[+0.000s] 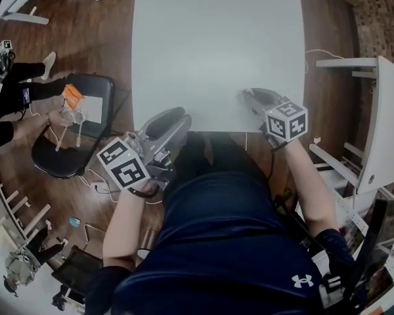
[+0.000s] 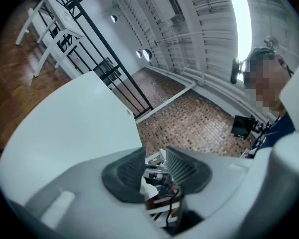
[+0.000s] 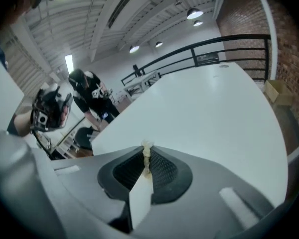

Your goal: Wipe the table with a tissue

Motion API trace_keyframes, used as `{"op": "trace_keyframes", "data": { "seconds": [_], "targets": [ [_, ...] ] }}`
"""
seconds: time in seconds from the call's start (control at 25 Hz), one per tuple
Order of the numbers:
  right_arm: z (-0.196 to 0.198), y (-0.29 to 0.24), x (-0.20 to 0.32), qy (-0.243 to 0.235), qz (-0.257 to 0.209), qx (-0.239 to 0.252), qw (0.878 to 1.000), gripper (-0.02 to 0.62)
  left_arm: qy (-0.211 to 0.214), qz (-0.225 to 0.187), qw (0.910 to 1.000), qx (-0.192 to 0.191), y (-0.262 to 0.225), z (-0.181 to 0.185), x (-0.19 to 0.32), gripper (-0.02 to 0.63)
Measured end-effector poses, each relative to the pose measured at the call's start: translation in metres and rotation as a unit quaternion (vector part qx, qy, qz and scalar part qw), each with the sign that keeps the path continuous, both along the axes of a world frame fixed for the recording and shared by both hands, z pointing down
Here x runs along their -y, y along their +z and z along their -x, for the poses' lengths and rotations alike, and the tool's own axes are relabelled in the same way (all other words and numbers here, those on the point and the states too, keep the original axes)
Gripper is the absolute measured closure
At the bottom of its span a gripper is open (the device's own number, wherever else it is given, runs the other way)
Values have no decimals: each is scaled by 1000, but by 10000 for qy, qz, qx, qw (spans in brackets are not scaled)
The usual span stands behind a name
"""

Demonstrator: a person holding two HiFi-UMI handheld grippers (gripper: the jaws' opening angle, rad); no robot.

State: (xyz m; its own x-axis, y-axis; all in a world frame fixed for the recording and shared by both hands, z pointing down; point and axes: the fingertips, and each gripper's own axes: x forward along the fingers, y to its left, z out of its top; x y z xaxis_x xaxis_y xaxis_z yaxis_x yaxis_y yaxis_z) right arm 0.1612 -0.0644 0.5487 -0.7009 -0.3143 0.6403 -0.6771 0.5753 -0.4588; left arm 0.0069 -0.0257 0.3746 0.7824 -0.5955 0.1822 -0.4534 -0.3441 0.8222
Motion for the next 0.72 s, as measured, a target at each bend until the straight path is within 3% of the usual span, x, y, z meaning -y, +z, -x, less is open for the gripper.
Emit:
{"op": "trace_keyframes", "data": {
  "seconds": [0.16, 0.24, 0.52, 0.72],
  "targets": [
    [0, -61, 16, 1066, 9, 1266, 9862, 568, -113, -129, 9998, 144, -12, -1, 7, 474],
    [1, -81, 16, 1364, 49, 1650, 9768, 568, -156, -153, 9996, 160, -18, -3, 7, 474],
    [9, -140, -4, 1515, -343, 2137, 9645, 568, -46, -264, 9996, 32, -31, -23, -7, 474],
    [23, -180, -12, 1774, -703, 2264, 9552, 568, 47, -499, 9987, -83, -44, -10, -8, 474]
  ]
}}
